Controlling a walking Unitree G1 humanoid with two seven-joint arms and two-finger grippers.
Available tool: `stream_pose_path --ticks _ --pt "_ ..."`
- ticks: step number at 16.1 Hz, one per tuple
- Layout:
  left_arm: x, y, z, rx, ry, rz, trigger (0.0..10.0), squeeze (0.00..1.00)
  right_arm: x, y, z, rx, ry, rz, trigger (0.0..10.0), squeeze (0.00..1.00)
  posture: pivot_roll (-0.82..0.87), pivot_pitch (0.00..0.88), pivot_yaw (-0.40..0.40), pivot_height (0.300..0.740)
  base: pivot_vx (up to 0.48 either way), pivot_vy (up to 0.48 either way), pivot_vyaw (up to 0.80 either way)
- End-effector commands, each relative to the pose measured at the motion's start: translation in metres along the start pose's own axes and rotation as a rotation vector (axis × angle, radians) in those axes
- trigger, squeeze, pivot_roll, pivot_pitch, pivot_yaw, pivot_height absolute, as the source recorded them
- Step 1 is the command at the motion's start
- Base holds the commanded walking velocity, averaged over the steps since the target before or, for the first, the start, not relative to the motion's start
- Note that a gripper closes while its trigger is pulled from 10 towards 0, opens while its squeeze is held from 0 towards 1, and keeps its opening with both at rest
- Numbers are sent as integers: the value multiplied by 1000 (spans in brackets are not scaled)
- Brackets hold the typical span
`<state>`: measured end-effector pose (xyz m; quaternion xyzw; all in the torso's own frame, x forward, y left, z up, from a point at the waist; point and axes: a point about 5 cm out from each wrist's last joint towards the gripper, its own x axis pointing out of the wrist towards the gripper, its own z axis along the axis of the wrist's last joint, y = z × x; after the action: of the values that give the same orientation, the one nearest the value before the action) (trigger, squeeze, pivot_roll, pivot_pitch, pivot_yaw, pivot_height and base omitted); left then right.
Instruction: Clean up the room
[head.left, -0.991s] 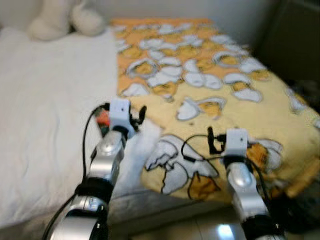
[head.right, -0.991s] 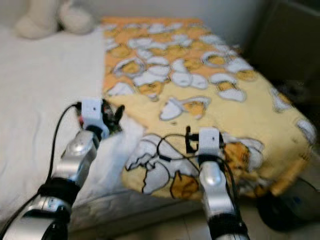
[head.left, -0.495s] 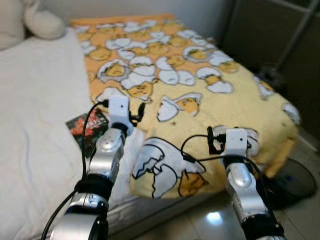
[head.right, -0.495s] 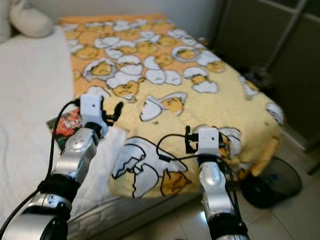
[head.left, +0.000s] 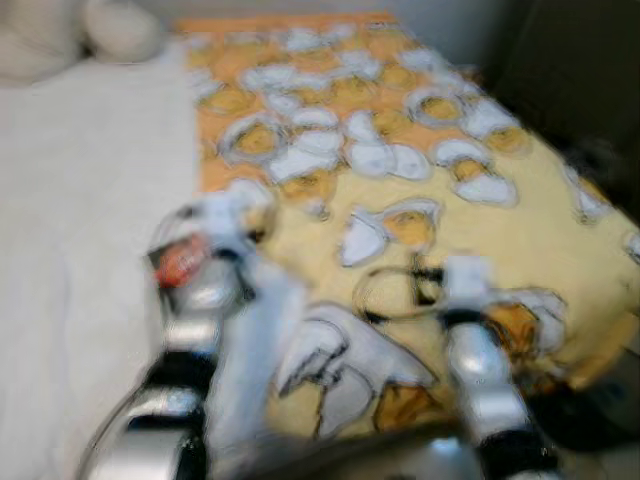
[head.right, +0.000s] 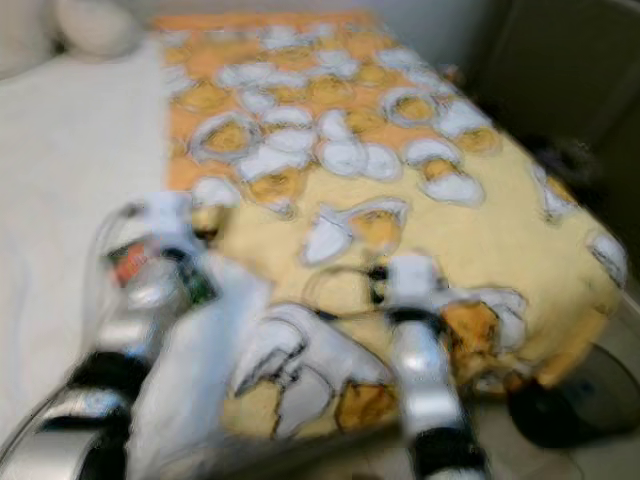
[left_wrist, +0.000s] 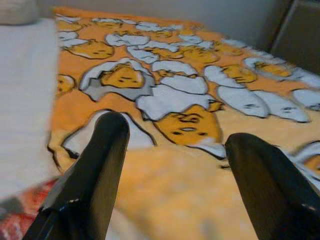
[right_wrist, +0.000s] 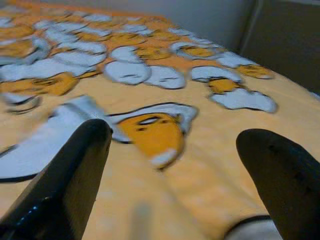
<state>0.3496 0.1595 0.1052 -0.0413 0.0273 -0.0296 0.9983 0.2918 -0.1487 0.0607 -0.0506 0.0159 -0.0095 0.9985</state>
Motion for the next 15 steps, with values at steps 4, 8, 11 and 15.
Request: stream_pose_path --ticks 4,8,11,15 --pt "4 -22 -2 26 26 -39 10000 0 -8 -20 -9 -22 33 -56 10000 0 -37 0 -8 730 0 240 0" --pt "17 -21 2 83 69 -28 10000 0 -12 -20 -9 -19 34 -53 10000 0 -54 0 -10 730 0 0 0" --pt "27 -9 5 56 138 60 10000 0 -21 -24 -11 -23 43 -48 10000 0 -80 23 -16 730 0 0 0" --pt "20 21 -15 -81 265 279 10000 0 -40 -35 -10 -27 47 -49 10000 0 -159 86 -35 730 0 0 0"
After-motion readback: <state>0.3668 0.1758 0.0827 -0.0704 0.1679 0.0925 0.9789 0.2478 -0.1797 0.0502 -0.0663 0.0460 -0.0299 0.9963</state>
